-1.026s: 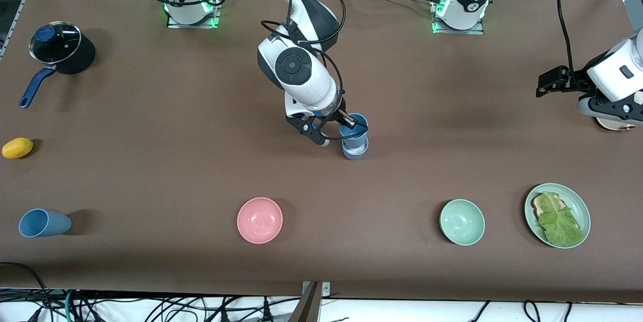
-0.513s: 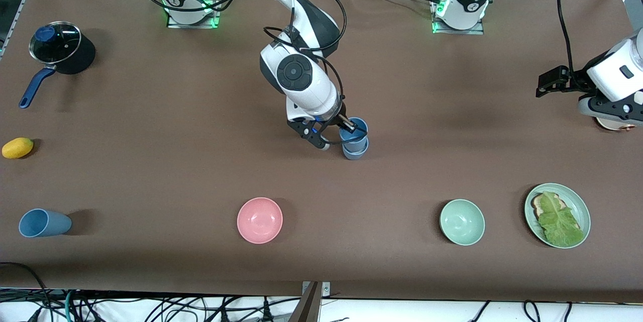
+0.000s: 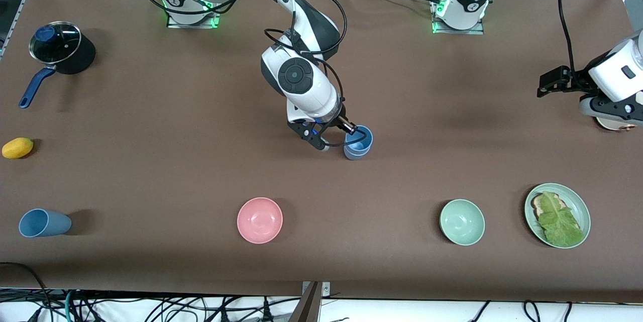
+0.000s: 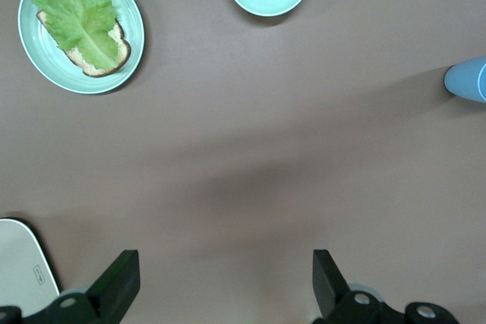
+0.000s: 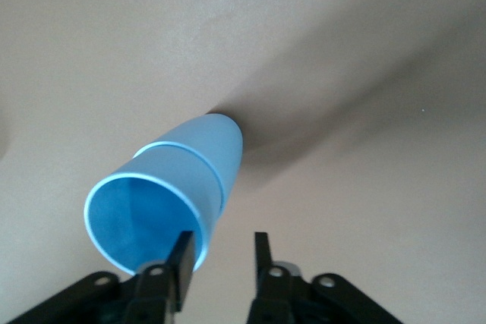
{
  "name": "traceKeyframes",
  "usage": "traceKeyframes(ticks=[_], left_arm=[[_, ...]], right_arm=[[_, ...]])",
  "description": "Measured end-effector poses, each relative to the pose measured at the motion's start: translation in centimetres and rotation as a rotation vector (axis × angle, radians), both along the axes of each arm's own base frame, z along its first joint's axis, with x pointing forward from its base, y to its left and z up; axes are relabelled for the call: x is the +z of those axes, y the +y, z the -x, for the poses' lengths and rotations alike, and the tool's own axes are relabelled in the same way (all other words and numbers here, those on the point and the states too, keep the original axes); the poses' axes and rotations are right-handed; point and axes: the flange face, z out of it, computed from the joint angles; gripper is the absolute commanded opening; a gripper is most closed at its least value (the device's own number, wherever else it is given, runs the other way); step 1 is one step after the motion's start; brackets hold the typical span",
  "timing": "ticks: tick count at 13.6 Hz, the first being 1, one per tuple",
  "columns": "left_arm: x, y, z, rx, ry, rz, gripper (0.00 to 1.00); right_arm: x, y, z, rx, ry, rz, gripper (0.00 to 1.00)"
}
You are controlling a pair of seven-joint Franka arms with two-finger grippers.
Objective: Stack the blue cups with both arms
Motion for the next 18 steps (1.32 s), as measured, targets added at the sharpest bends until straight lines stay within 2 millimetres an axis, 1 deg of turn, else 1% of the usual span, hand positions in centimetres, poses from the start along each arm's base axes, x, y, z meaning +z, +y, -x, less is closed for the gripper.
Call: traceKeyframes(ticks=[3, 4, 5, 6, 7, 9, 11, 12, 13, 14, 16, 18], left_arm=[[0.0, 0.3, 0.0, 0.004, 0.001, 0.0, 1.0], [0.0, 0.3, 0.0, 0.004, 0.001, 0.0, 1.0], [0.0, 0.3, 0.0, 0.004, 0.001, 0.0, 1.0], [0.0, 0.3, 0.0, 0.004, 0.001, 0.0, 1.0], [0.0, 0.3, 0.0, 0.004, 0.001, 0.0, 1.0], [0.0, 0.3, 0.0, 0.004, 0.001, 0.0, 1.0], [0.0, 0.3, 0.0, 0.004, 0.001, 0.0, 1.0], [0.0, 0.3, 0.0, 0.004, 0.001, 0.0, 1.0], [0.0, 0.3, 0.0, 0.004, 0.001, 0.0, 1.0], [0.0, 0.3, 0.0, 0.004, 0.001, 0.0, 1.0], [0.0, 0.3, 0.0, 0.004, 0.001, 0.0, 1.0], [0.0, 0.3, 0.0, 0.004, 0.001, 0.0, 1.0]], right_arm=[[0.1, 0.0, 0.0, 0.0, -0.002, -0.002, 0.6], [0.3, 0.0, -0.1, -0.001, -0.004, -0.003, 0.63], [0.5, 0.0, -0.2, -0.002, -0.005, -0.004, 0.71], [0.6, -0.1, -0.3, -0.001, -0.003, -0.001, 0.84], [0.8, -0.4, -0.5, -0.001, 0.007, 0.009, 1.0], [1.2, -1.6, -1.2, 0.002, 0.023, 0.03, 1.0], [2.1, -3.3, -1.9, 0.073, 0.036, 0.052, 1.0], [2.6, -4.4, -2.2, 0.121, 0.051, 0.067, 1.0], [3.3, -6.0, -2.7, 0.166, 0.069, 0.081, 1.0], [4.1, -7.9, -3.3, 0.208, 0.094, 0.095, 1.0], [5.8, -12.8, -4.8, 0.302, 0.145, 0.111, 1.0], [7.3, -18.4, -6.5, 0.385, 0.162, 0.121, 1.0]])
